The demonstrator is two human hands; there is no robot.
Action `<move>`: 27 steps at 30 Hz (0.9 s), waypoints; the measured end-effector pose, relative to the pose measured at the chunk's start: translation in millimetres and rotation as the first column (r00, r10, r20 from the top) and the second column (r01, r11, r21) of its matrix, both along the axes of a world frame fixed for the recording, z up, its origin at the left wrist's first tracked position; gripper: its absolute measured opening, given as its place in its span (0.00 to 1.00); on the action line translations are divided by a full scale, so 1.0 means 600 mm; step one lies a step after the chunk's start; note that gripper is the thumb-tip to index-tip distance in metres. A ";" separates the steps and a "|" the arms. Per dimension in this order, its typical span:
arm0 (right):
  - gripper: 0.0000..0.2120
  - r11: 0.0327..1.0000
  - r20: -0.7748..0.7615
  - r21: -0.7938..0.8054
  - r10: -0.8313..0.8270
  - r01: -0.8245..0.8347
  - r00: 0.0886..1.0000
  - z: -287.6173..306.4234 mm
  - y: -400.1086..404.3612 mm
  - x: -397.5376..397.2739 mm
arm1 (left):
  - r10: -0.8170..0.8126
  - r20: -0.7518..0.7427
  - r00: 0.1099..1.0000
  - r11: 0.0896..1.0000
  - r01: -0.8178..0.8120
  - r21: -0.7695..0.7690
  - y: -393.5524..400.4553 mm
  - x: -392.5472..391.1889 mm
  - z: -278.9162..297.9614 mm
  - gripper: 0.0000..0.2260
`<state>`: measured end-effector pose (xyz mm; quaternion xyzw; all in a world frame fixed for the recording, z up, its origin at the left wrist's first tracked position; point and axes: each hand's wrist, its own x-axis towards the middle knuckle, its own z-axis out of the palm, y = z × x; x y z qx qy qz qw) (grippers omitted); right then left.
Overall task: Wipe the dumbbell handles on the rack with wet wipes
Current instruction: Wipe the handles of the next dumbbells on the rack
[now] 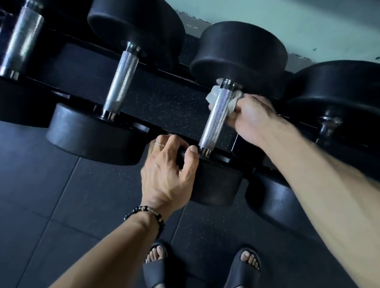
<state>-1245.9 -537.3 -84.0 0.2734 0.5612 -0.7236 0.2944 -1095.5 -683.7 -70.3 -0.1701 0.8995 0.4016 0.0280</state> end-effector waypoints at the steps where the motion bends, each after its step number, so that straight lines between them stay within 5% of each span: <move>1: 0.22 1.000 -0.010 0.007 0.026 -0.026 1.000 0.000 -0.003 0.009 | -0.002 -0.001 1.000 1.000 0.002 0.001 0.000 -0.001 0.000 0.19; 5: 0.16 0.908 0.080 0.157 0.380 -0.389 0.921 -0.006 0.000 0.092 | 0.009 -0.007 1.000 1.000 -0.009 0.011 0.000 -0.001 0.001 0.19; 11: 0.21 0.987 -0.024 0.132 0.092 -0.088 0.995 0.017 -0.004 0.013 | -0.006 0.002 1.000 1.000 0.006 0.001 0.000 -0.001 0.002 0.18; 15: 0.18 0.853 0.143 0.231 0.447 -0.469 0.883 0.008 -0.002 0.085 | -0.009 0.001 1.000 1.000 0.009 -0.016 0.000 0.000 0.003 0.20; 21: 0.17 0.962 -0.060 0.266 0.079 -0.060 0.995 0.020 -0.017 0.011 | -0.004 -0.003 1.000 1.000 0.004 -0.013 -0.001 0.000 0.000 0.18; 23: 0.16 0.880 -0.074 0.400 0.311 -0.257 0.947 0.010 -0.003 0.056 | -0.003 -0.003 1.000 1.000 0.003 -0.009 0.000 -0.002 -0.001 0.17; 25: 0.12 0.692 -0.014 0.561 0.557 -0.455 0.830 0.018 0.019 0.104 | -0.010 0.007 1.000 1.000 0.010 -0.011 0.000 -0.001 0.001 0.16; 27: 0.10 0.579 -0.048 0.687 0.638 -0.439 0.768 0.037 0.044 0.123 | -0.031 0.027 0.999 1.000 0.031 0.003 0.000 -0.002 0.005 0.16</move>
